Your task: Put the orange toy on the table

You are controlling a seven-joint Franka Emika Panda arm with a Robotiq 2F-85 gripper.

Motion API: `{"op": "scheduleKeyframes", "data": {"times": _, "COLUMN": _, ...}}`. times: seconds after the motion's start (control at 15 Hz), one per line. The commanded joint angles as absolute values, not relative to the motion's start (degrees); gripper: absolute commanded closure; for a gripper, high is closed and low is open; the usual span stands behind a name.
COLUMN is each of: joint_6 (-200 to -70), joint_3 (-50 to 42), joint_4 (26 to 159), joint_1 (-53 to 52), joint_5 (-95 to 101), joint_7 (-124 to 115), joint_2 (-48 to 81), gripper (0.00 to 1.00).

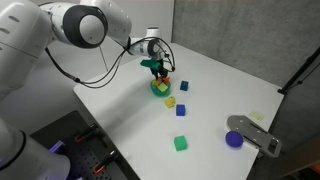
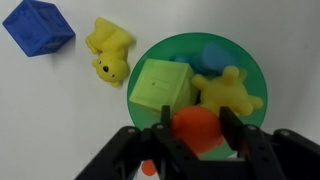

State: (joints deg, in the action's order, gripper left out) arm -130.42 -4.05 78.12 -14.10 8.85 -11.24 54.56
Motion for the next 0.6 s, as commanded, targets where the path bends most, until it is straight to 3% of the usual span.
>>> {"op": "scheduleKeyframes", "data": {"times": 0.0, "joint_6": -127.6, "joint_3": -4.3, "joint_4": 76.0, "joint_1": -14.1, "joint_5": 9.7, "joint_7": -12.1, "joint_2": 53.7, "gripper": 0.73}}
{"op": "scheduleKeyframes", "data": {"times": 0.53, "joint_6": -126.0, "joint_3": -3.8, "joint_4": 80.5, "joint_1": -11.0, "joint_5": 8.5, "joint_7": -11.0, "joint_2": 46.0, "gripper": 0.81}}
